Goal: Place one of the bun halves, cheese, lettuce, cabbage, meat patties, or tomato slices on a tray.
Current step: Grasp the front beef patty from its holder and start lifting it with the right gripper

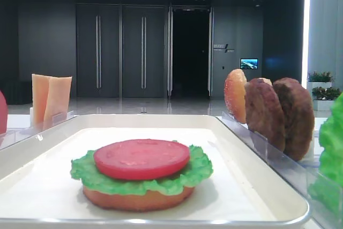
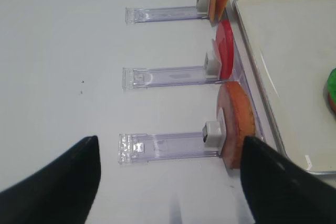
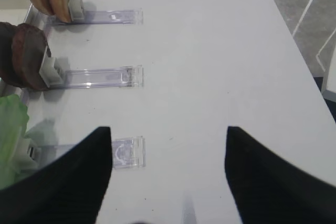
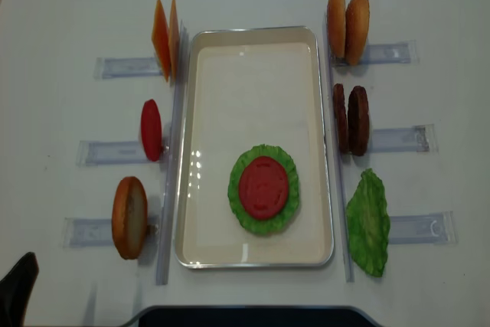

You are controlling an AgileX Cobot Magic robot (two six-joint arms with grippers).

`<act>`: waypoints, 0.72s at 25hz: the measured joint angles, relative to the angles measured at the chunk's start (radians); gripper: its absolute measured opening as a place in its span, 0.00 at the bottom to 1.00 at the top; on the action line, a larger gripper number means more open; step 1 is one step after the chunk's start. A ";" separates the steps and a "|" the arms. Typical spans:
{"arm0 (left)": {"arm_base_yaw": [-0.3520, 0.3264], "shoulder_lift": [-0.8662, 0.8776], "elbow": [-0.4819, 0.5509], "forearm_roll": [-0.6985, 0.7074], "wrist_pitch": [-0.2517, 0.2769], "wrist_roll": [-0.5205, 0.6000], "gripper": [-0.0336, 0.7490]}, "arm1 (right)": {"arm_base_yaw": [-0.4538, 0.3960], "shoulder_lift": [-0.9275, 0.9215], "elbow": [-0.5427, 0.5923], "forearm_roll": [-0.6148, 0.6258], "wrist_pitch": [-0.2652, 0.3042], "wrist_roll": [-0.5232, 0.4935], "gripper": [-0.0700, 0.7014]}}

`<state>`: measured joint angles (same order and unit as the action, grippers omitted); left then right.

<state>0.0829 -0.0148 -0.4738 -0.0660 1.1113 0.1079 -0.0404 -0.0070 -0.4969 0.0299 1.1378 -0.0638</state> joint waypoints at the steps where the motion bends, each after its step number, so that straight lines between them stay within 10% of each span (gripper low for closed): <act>1: 0.000 0.000 0.000 0.000 0.000 0.000 0.86 | 0.000 0.000 0.000 0.000 0.000 0.000 0.70; 18: 0.000 0.000 0.000 0.000 0.000 0.000 0.86 | 0.000 0.000 0.000 0.000 0.000 0.000 0.70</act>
<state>0.0829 -0.0148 -0.4738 -0.0660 1.1113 0.1079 -0.0404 -0.0070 -0.4969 0.0299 1.1378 -0.0638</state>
